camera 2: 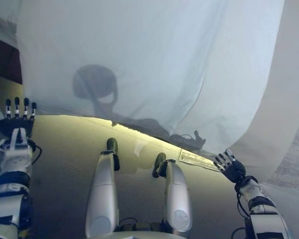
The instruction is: Make the bed neatly
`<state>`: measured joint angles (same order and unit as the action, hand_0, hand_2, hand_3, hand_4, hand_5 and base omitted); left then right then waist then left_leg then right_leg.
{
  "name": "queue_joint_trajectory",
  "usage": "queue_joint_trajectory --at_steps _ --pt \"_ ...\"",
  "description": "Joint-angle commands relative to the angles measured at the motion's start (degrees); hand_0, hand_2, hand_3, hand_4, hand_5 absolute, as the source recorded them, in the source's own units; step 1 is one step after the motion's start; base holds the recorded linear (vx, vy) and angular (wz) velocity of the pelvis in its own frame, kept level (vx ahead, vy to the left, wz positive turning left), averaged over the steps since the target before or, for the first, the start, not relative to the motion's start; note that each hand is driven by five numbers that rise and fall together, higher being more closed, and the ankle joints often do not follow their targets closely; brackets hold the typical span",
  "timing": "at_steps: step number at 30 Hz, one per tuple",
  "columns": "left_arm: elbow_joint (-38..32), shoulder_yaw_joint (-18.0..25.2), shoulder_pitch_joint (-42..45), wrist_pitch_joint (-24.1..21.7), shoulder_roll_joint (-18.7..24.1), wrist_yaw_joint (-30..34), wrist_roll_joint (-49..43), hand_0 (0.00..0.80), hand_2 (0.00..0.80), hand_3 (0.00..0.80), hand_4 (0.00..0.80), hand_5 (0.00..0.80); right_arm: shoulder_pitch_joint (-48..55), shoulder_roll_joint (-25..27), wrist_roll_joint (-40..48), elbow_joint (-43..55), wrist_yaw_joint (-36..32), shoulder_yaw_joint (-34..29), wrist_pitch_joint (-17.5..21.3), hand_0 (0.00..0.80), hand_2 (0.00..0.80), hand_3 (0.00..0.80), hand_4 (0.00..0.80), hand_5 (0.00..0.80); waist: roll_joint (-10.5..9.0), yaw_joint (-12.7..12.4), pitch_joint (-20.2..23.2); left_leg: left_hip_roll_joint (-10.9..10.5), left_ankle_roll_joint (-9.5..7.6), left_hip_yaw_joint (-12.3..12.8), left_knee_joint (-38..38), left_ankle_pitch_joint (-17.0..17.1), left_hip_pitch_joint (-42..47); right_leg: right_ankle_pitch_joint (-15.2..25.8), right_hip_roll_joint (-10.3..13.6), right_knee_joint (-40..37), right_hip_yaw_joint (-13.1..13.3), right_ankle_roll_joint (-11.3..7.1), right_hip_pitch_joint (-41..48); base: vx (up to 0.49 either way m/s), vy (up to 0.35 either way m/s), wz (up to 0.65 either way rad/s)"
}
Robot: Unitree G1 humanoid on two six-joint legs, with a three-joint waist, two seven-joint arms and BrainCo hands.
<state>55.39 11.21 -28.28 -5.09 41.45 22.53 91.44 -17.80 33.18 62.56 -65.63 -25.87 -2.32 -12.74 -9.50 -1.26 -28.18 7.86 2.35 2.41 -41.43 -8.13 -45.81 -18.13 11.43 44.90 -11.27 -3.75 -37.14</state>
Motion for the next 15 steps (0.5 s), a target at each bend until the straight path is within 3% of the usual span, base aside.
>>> queue_joint_trajectory --at_steps 1,8,14,15 --pt "1.7 2.3 0.7 0.9 0.8 0.5 1.5 0.0 0.0 0.0 0.0 0.0 2.1 5.0 1.8 -3.1 -0.8 -3.5 1.4 0.0 0.0 0.0 0.0 0.0 2.15 -1.7 0.4 0.2 0.33 -0.1 -4.4 -9.5 2.3 9.0 0.8 -1.4 0.6 -3.05 -5.0 -0.05 0.01 -0.03" --pt "2.2 3.5 4.5 2.5 -1.5 0.7 1.3 0.0 0.0 0.0 0.0 0.0 2.6 4.0 0.7 -4.0 -2.6 -4.4 1.3 0.0 0.0 0.0 0.0 0.0 3.5 -1.9 0.8 -0.4 0.25 1.1 -3.6 -8.2 3.9 9.7 1.7 -1.8 0.7 -2.92 -4.0 -0.037 -0.026 0.03" --pt "4.3 3.8 8.5 4.3 -4.5 1.4 0.1 0.0 0.0 0.0 0.0 0.0 3.0 2.4 -0.1 -3.9 -3.8 -4.2 1.1 0.0 0.0 0.0 0.0 0.0 4.75 -1.5 3.0 -0.6 1.17 2.4 0.8 -8.3 10.5 9.3 2.5 -5.6 0.8 -4.35 1.4 0.066 -0.069 0.06" --pt "4.7 4.0 9.3 4.6 -5.0 1.5 -0.5 0.0 0.0 0.0 0.0 0.0 3.3 2.1 -0.4 -3.8 -3.8 -4.3 1.1 0.0 0.0 0.0 0.0 0.0 4.84 -1.4 3.2 -0.6 0.96 3.1 2.1 -6.7 11.3 10.7 2.8 -7.0 0.3 -3.88 2.1 0.103 -0.07 0.01"
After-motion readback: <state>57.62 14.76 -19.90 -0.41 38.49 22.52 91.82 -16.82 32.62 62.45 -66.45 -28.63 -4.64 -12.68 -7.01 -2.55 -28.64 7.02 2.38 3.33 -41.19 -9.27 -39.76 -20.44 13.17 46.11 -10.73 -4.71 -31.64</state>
